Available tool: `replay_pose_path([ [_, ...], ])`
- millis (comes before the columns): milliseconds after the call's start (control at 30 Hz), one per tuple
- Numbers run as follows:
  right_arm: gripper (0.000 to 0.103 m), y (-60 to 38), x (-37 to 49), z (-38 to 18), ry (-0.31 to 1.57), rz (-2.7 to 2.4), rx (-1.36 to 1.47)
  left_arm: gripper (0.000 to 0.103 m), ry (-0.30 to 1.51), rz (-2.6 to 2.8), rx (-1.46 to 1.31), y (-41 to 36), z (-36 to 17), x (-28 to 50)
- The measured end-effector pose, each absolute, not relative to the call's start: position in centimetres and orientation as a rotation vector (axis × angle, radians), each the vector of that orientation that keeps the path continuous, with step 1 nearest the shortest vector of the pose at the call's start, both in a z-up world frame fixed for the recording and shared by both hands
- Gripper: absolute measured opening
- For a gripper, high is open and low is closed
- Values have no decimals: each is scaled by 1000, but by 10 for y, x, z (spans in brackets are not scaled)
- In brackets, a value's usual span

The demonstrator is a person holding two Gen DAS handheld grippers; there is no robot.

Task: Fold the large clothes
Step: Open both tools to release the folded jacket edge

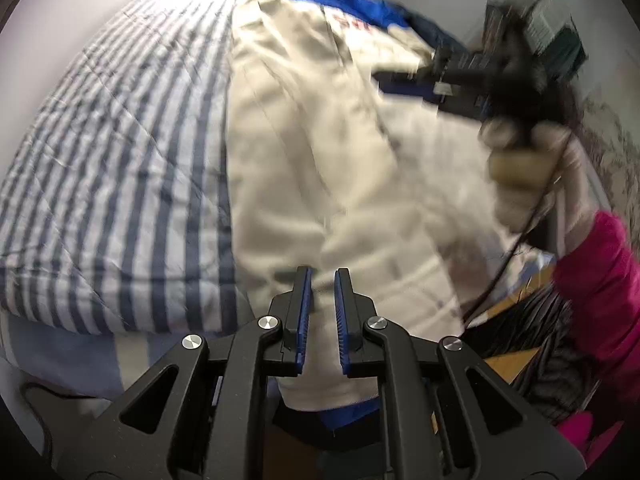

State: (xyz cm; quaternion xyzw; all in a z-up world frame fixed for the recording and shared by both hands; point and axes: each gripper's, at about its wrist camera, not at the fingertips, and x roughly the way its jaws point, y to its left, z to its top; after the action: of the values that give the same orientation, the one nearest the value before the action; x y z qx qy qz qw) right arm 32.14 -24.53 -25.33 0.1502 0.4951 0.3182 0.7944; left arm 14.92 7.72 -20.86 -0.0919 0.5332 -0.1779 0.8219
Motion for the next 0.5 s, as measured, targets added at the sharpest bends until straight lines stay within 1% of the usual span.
replay_pose_path([
  [133,21,-232,304,-249,1061,771,220,10,1152,-373,-115,69,-223,144],
  [300,21,-216,282,-286,1159,780,86,10,1134,-364,-80,69,-218,137],
  [333,19,-215,278,-290,1153,778,70,10,1132,-360,-79,68,-217,137],
  [467,20,-221,271,-283,1135,779,94,10,1117,-421,-94,59,-203,123],
  [500,23,-227,269,-279,1126,777,102,10,1121,-441,-77,54,-202,118],
])
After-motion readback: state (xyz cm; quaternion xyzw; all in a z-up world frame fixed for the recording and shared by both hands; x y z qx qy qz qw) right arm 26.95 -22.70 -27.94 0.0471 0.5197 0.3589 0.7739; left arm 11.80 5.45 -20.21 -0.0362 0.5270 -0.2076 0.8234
